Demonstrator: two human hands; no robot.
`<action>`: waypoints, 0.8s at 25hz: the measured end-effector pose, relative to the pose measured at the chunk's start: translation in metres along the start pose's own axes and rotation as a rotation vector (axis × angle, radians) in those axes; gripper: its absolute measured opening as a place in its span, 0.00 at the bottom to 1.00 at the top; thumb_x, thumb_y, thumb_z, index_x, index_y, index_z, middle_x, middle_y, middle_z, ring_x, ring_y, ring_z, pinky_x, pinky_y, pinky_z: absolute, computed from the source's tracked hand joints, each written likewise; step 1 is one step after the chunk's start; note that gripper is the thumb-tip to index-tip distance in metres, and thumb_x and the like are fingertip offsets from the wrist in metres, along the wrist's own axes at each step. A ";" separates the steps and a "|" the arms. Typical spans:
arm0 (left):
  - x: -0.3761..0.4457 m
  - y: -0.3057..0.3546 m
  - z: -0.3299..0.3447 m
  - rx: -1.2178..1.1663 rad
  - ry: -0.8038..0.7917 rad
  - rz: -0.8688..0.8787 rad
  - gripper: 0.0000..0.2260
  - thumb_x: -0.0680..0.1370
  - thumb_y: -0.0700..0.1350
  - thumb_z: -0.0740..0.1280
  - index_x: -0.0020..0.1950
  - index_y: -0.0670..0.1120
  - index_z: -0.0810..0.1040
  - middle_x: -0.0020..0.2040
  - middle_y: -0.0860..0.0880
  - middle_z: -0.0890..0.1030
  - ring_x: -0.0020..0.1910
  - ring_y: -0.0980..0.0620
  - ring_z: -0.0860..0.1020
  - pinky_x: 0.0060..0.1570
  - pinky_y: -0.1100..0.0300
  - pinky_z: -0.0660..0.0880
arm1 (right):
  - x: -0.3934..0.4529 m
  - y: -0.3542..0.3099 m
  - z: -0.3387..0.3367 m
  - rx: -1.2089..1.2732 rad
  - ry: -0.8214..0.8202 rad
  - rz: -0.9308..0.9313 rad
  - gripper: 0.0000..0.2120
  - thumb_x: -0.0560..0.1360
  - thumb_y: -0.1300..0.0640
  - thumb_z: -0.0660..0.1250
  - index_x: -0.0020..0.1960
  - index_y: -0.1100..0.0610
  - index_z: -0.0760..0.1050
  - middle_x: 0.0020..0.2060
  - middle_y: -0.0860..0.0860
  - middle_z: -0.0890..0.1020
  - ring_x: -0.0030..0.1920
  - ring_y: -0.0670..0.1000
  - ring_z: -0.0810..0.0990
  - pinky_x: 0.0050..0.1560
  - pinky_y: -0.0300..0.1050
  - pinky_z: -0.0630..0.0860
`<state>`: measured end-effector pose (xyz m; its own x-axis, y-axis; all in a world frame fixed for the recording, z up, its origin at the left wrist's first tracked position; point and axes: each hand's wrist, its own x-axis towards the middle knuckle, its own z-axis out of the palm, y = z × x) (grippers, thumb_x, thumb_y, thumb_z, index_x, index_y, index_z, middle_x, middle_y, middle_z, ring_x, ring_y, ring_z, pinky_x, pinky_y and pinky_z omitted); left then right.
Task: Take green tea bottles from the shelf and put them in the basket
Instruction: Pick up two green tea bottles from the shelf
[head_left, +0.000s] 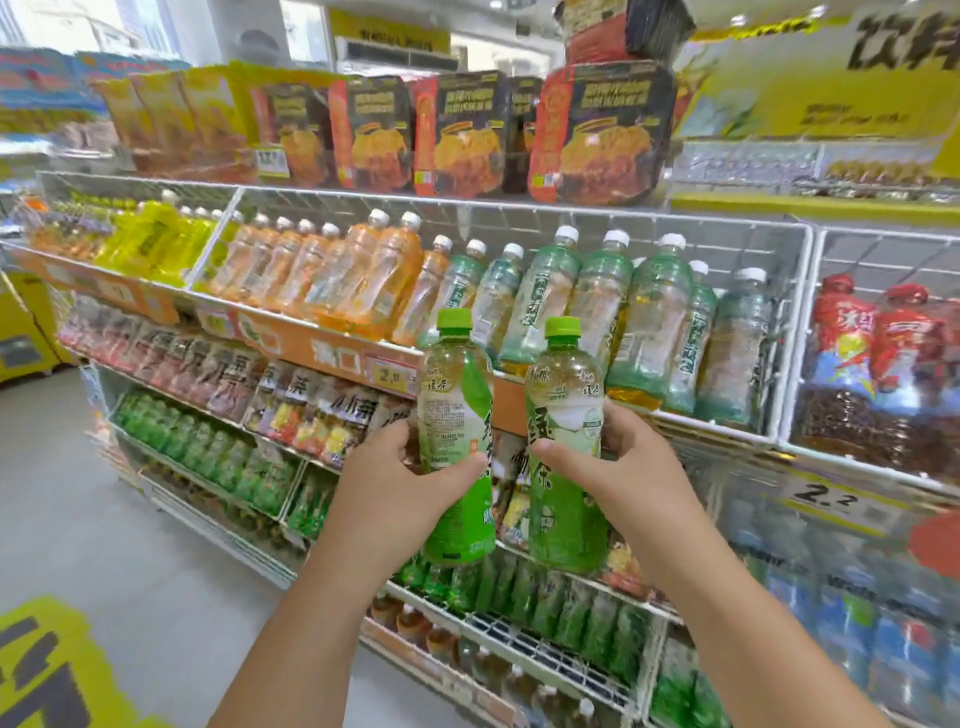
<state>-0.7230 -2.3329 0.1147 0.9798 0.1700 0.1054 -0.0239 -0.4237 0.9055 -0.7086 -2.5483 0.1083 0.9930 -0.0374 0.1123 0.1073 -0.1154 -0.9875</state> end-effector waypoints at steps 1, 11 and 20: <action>0.016 -0.007 -0.007 0.004 -0.035 0.006 0.13 0.70 0.57 0.78 0.51 0.57 0.82 0.46 0.61 0.84 0.44 0.63 0.82 0.43 0.61 0.79 | 0.005 0.002 0.012 -0.010 0.042 0.014 0.19 0.69 0.49 0.81 0.52 0.37 0.75 0.42 0.24 0.77 0.39 0.20 0.74 0.34 0.22 0.71; 0.106 -0.073 -0.028 0.033 -0.371 0.043 0.20 0.70 0.59 0.77 0.59 0.56 0.79 0.47 0.62 0.83 0.41 0.68 0.79 0.29 0.75 0.70 | 0.010 0.041 0.091 -0.070 0.335 0.166 0.32 0.64 0.39 0.81 0.65 0.40 0.75 0.56 0.32 0.82 0.58 0.37 0.80 0.57 0.40 0.79; 0.097 -0.154 0.033 -0.008 -0.518 -0.162 0.26 0.61 0.62 0.78 0.57 0.56 0.80 0.48 0.60 0.85 0.47 0.60 0.83 0.51 0.52 0.82 | -0.012 0.125 0.092 -0.039 0.373 0.310 0.19 0.71 0.55 0.80 0.57 0.44 0.78 0.46 0.27 0.83 0.49 0.28 0.80 0.44 0.23 0.73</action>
<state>-0.6172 -2.2808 -0.0281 0.9405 -0.2296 -0.2503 0.1358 -0.4213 0.8967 -0.7029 -2.4711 -0.0272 0.8914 -0.4285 -0.1476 -0.1999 -0.0796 -0.9766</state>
